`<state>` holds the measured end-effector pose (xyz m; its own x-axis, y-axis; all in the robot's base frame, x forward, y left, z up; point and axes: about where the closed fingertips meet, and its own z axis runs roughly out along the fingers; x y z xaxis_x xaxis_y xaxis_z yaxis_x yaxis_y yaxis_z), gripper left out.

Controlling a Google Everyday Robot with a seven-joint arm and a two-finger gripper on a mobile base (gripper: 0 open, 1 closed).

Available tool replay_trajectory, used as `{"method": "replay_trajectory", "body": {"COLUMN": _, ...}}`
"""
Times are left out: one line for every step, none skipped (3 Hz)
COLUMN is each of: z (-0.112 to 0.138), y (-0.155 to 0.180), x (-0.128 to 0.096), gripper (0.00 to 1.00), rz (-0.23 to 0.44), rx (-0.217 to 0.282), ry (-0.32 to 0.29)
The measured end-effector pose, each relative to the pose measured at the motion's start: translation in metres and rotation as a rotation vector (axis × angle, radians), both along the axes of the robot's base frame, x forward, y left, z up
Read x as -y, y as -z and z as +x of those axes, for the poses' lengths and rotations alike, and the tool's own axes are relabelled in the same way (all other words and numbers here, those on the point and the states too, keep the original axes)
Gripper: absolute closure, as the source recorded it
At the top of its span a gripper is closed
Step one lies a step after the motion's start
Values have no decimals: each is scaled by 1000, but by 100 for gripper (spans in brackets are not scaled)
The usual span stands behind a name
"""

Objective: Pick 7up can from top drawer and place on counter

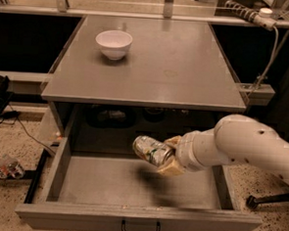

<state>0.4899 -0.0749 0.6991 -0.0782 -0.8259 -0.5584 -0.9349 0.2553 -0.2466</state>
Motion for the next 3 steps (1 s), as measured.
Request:
{"method": "replay_trajectory", "body": {"z": -2, "y": -39, "x": 6, "gripper": 100, "rz": 22, "rx": 22, "ry": -12}}
{"method": "replay_trajectory", "body": {"z": 2, "y": -80, "x": 7, "gripper": 100, "rz": 56, "rx": 57, "ry": -23}}
{"method": "replay_trajectory", "body": {"z": 16, "y": -128, "x": 6, "gripper": 100, "rz": 64, "rx": 112, "ry": -27}}
